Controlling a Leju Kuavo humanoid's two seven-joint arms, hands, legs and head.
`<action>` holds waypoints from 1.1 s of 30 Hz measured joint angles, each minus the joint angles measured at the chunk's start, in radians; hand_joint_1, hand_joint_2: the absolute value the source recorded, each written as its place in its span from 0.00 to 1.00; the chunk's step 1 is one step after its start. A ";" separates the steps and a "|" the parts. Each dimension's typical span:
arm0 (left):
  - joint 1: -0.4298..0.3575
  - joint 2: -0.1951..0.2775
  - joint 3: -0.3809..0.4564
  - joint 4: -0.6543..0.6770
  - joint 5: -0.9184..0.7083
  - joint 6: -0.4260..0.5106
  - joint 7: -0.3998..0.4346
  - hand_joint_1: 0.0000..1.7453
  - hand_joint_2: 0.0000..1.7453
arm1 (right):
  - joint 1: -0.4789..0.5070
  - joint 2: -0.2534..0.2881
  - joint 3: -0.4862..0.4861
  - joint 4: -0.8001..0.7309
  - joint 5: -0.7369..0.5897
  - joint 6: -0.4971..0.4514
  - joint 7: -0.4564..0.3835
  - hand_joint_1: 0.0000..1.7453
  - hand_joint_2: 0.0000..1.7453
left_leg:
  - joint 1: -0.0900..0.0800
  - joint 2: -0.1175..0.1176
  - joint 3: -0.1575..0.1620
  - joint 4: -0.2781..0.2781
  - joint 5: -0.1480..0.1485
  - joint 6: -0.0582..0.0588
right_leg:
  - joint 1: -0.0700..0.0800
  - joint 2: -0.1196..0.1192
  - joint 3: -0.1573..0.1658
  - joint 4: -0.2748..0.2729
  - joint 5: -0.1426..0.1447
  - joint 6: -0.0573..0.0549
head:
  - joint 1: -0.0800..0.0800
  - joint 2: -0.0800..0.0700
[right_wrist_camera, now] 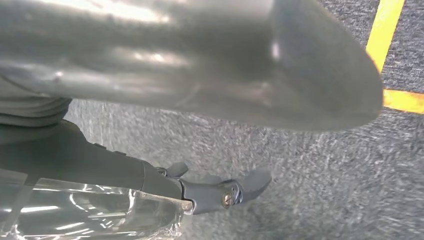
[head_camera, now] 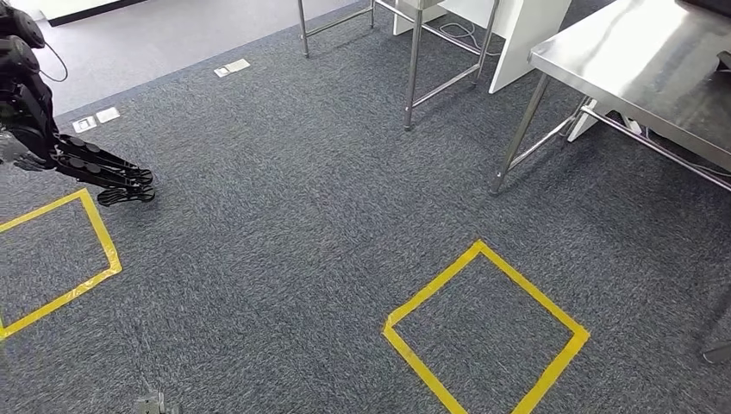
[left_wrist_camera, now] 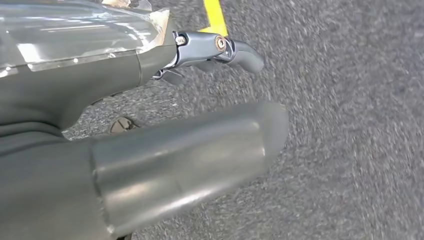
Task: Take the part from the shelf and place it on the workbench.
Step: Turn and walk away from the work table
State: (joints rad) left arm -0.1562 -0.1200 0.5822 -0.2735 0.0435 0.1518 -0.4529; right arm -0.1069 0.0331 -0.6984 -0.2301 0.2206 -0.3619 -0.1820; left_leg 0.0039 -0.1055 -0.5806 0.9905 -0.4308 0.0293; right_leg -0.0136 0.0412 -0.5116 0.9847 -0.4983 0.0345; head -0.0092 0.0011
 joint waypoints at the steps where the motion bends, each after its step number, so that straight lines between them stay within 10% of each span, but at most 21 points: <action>1: 0.001 0.000 0.000 0.000 0.001 0.000 0.000 0.00 0.00 | -0.001 0.000 0.000 0.000 0.000 0.000 0.000 0.00 0.00 | 0.002 -0.007 -0.003 -0.001 0.003 -0.007 | 0.000 -0.009 0.001 -0.001 0.003 -0.008 | 0.000 0.000; 4: 0.002 0.002 0.000 0.000 0.003 0.001 0.000 0.00 0.00 | -0.004 0.000 0.000 0.000 0.001 0.000 0.000 0.00 0.00 | 0.004 0.029 -0.031 0.053 -0.034 -0.022 | -0.003 -0.036 0.005 -0.008 0.013 -0.029 | -0.007 0.000; 8: 0.002 0.000 0.000 0.000 0.003 0.000 0.000 0.00 0.00 | 0.002 0.000 -0.002 0.000 0.004 -0.001 0.000 0.00 0.00 | 0.008 0.099 -0.138 0.283 -0.142 -0.034 | 0.003 -0.082 0.002 -0.008 0.012 -0.035 | -0.018 0.000; 14: 0.001 0.001 0.000 0.001 0.004 -0.002 0.000 0.00 0.00 | -0.002 -0.001 -0.003 0.000 0.012 -0.002 0.000 0.00 0.00 | 0.003 0.157 0.010 0.017 -0.023 -0.021 | 0.012 -0.134 0.008 -0.007 0.004 -0.026 | -0.019 0.000; 18: 0.003 0.001 0.000 0.001 0.007 -0.002 0.000 0.00 0.00 | -0.007 -0.001 -0.003 0.000 0.015 -0.003 0.002 0.00 0.00 | 0.001 0.125 0.008 -0.001 -0.013 0.005 | 0.009 -0.137 0.004 0.006 -0.009 -0.010 | -0.015 0.000; 21: 0.000 0.001 0.000 0.001 0.008 -0.002 -0.001 0.00 0.00 | -0.005 -0.001 -0.003 0.000 0.016 -0.003 0.002 0.00 0.00 | 0.005 0.097 0.005 -0.008 -0.003 0.021 | 0.003 -0.063 -0.072 0.167 -0.089 -0.015 | -0.007 0.000; 24: 0.003 0.001 0.000 0.001 0.008 -0.001 -0.001 0.00 0.00 | 0.002 -0.003 -0.004 0.000 0.015 -0.004 0.003 0.00 0.00 | 0.003 0.060 0.000 -0.007 0.000 0.024 | 0.001 -0.044 -0.139 0.303 -0.128 -0.009 | -0.004 0.000; 28: 0.005 0.000 0.000 0.001 0.011 0.000 -0.001 0.00 0.00 | 0.002 -0.004 -0.004 0.000 0.016 -0.004 0.003 0.00 0.00 | 0.002 0.013 0.001 -0.003 0.003 0.015 | -0.005 -0.005 -0.025 0.051 -0.019 0.012 | -0.001 0.000; 33: 0.009 0.001 0.000 0.002 0.013 0.001 -0.004 0.00 0.00 | -0.003 -0.004 -0.004 0.000 0.017 -0.004 0.004 0.00 0.00 | 0.003 0.001 -0.014 0.009 0.000 -0.013 | -0.001 -0.016 0.004 -0.004 0.008 -0.018 | -0.002 0.000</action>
State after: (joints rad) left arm -0.1474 -0.1186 0.5827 -0.2720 0.0568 0.1527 -0.4568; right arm -0.1096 0.0290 -0.7023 -0.2300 0.2379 -0.3655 -0.1784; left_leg 0.0066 -0.1048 -0.5946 0.9994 -0.4311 0.0162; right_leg -0.0142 0.0249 -0.5075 0.9804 -0.4900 0.0168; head -0.0111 0.0011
